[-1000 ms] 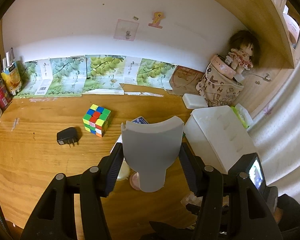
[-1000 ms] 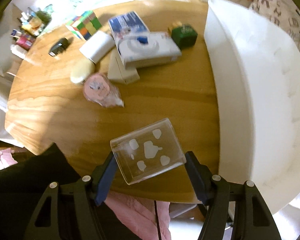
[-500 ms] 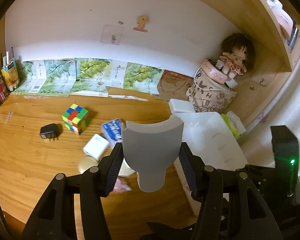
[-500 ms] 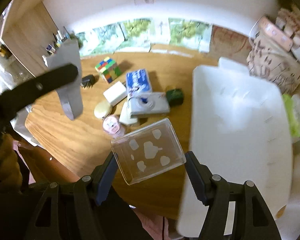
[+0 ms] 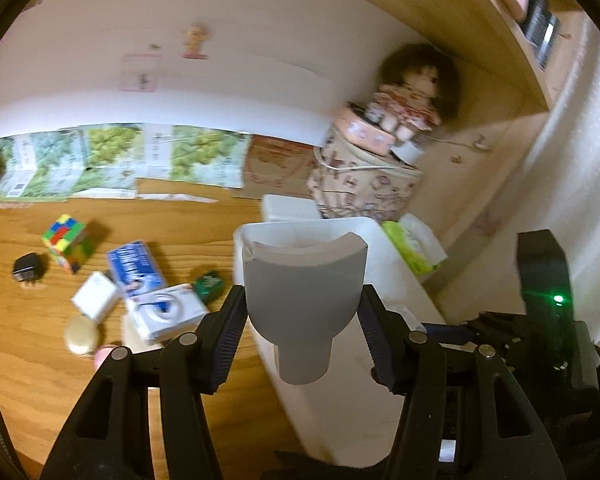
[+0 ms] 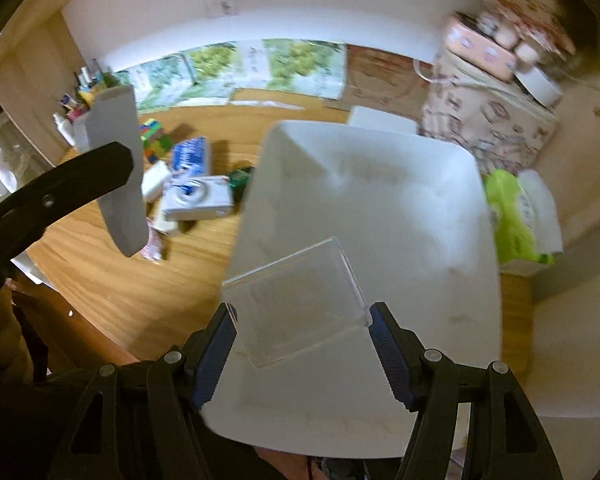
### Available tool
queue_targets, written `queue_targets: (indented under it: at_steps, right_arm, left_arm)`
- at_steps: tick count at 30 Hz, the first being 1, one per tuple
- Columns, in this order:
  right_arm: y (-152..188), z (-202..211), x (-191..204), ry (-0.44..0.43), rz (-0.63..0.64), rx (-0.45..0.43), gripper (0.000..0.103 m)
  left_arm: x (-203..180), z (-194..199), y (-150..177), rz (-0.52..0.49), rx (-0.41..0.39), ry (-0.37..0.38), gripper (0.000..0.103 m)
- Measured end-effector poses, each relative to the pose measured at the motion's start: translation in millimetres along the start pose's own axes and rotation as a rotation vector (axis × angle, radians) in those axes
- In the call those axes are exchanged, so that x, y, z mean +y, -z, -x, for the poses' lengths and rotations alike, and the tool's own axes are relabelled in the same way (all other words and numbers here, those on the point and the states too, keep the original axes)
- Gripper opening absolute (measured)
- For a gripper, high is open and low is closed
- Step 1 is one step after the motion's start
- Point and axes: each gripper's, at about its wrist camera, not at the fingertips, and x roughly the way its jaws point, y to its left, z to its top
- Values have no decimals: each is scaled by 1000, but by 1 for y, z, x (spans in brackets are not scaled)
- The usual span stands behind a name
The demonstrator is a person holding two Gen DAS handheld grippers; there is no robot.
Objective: Organize rigid objects
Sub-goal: 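Open the left tool over the basket while the right tool releases the clear box inside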
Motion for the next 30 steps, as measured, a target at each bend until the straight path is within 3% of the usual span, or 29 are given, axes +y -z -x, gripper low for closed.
queue_targets:
  at_steps: [9, 20, 24, 30]
  right_arm:
    - [20, -5, -49, 70, -56, 50, 68]
    - [32, -10, -77, 69, -141, 66, 69]
    - [33, -12, -80, 69, -163, 68, 69]
    - [33, -15, -80, 66, -172, 75, 74]
  left_arm:
    - [-43, -29, 1, -38, 45, 85, 60]
    - [-73, -41, -2, -120, 72, 112, 60]
    - [-77, -40, -2, -148, 71, 112, 77]
    - [-79, -35, -3, -174, 55, 106, 80]
